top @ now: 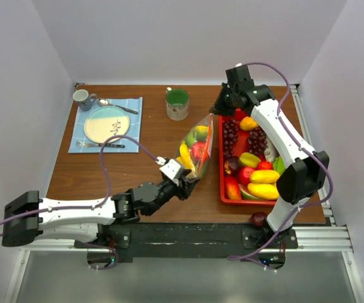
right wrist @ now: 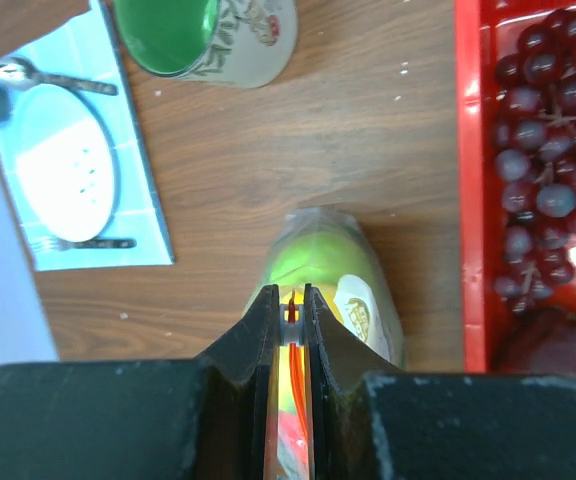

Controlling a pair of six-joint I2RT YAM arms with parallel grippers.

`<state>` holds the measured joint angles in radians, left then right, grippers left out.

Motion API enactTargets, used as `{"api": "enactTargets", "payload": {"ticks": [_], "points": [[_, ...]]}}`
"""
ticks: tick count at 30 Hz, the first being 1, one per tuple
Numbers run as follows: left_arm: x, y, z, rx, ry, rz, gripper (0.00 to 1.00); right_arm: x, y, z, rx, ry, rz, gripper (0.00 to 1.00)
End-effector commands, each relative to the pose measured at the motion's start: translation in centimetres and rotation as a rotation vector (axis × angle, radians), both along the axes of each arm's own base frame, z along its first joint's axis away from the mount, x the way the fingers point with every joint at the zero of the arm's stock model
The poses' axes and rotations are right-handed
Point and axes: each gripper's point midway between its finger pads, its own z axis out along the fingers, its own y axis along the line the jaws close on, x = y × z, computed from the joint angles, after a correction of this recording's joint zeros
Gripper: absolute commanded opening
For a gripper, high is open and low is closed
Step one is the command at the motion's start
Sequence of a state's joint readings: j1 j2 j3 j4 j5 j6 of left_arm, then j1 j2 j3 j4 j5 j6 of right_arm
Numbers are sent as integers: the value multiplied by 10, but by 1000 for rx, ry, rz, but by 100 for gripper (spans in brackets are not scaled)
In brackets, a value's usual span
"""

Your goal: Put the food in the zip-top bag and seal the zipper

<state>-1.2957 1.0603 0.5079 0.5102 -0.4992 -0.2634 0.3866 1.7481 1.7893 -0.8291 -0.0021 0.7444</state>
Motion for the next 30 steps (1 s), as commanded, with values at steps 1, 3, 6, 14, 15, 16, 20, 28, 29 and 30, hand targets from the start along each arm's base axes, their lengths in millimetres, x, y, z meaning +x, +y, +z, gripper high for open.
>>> {"api": "enactTargets", "payload": {"ticks": [1, 3, 6, 14, 15, 16, 20, 28, 29, 30], "points": [[0, -17, 13, -35, 71, -29, 63, 6, -20, -20, -152, -14, -13, 0], [1, -16, 15, -59, 97, -32, 79, -6, -31, -42, -213, 26, 1, 0], [6, -9, 19, -73, 143, -6, 100, -18, -47, -61, -285, 42, 10, 0], [58, 34, 8, -110, 384, 141, 100, -40, -65, -11, -300, -134, 38, 99], [57, 35, 7, -103, 399, 124, 100, -45, -70, 7, -304, -167, 21, 99], [62, 40, 14, -112, 395, 138, 100, -50, -75, 12, -312, -174, 12, 99], [72, 64, 6, -44, 442, 284, 100, -81, -95, 32, -292, -248, -46, 99], [75, 90, -20, 101, 496, 415, 100, -132, -110, 31, -218, -312, -71, 99], [76, 86, -13, 75, 473, 392, 100, -137, -112, 36, -208, -329, -75, 99], [75, 86, -8, 61, 457, 380, 100, -140, -113, 32, -211, -324, -74, 99]]}}
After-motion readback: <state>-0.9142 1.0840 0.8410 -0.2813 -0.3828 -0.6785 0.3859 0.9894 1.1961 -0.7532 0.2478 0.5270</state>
